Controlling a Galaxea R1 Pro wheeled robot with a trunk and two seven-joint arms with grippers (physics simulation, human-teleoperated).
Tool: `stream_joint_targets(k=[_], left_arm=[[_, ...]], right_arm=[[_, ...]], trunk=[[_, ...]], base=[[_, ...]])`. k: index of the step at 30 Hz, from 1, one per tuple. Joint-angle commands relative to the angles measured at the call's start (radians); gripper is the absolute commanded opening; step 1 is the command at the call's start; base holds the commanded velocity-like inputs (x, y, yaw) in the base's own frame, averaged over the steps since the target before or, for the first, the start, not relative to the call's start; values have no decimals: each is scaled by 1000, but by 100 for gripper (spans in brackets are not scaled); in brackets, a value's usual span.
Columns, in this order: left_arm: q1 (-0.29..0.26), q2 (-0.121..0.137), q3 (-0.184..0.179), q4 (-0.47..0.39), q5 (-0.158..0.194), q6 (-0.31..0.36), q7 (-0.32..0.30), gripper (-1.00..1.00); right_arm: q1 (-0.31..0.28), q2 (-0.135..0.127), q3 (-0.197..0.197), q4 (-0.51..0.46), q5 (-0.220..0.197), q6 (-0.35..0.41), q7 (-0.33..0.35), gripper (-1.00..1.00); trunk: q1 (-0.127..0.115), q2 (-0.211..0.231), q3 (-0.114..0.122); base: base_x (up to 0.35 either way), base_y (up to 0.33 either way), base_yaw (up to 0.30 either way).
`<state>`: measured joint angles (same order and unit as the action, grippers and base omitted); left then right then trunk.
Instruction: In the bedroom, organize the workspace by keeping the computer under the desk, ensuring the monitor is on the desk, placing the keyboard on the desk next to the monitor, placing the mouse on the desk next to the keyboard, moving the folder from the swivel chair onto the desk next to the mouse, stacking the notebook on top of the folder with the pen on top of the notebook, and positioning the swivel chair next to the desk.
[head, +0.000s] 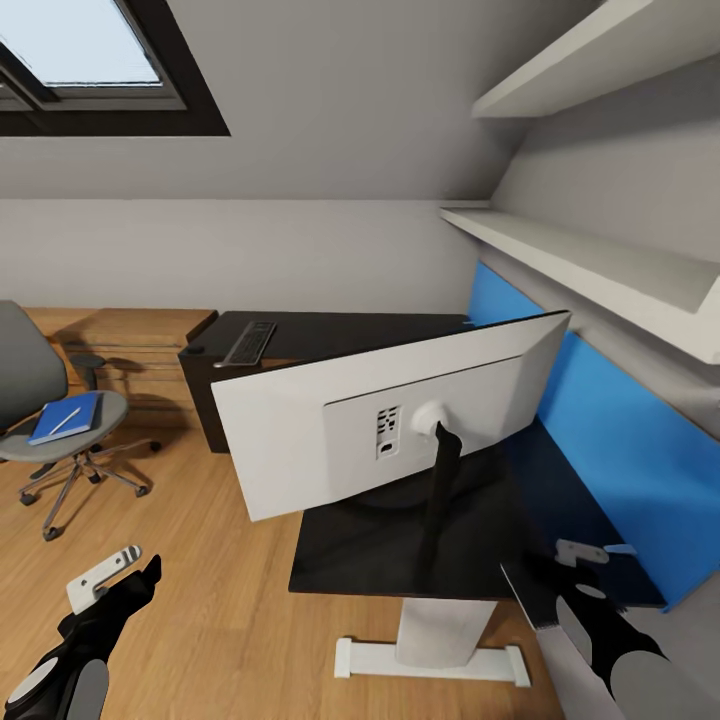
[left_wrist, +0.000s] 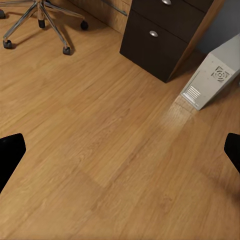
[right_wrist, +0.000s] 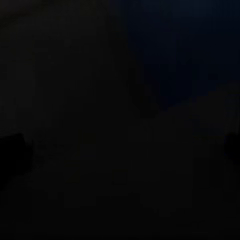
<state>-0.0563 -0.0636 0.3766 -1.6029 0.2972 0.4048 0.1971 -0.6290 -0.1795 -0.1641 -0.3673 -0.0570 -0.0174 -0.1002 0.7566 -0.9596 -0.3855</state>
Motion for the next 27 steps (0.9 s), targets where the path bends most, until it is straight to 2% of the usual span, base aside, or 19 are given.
stream_joint_targets(k=[1, 12, 20, 27], left_arm=[[-1, -1, 1, -2, 10, 5, 5, 100], [-1, -1, 1, -1, 10, 5, 5, 100], [-1, -1, -1, 2, 10, 5, 5, 100], [-1, -1, -2, 3, 10, 5, 5, 100]], right_arm=[[0, 0, 0, 54, -9, -2, -1, 100], [0, 4, 2, 41, -9, -39, 2, 100], [2, 7, 1, -55, -10, -52, 2, 100], [3, 7, 1, -88, -10, -47, 2, 100]], trunk=[[-4, 7, 2], [-46, 84, 36], [-77, 140, 61], [-103, 189, 83]], base=[[0, 0, 0], [0, 0, 0], [0, 0, 0], [0, 0, 0]])
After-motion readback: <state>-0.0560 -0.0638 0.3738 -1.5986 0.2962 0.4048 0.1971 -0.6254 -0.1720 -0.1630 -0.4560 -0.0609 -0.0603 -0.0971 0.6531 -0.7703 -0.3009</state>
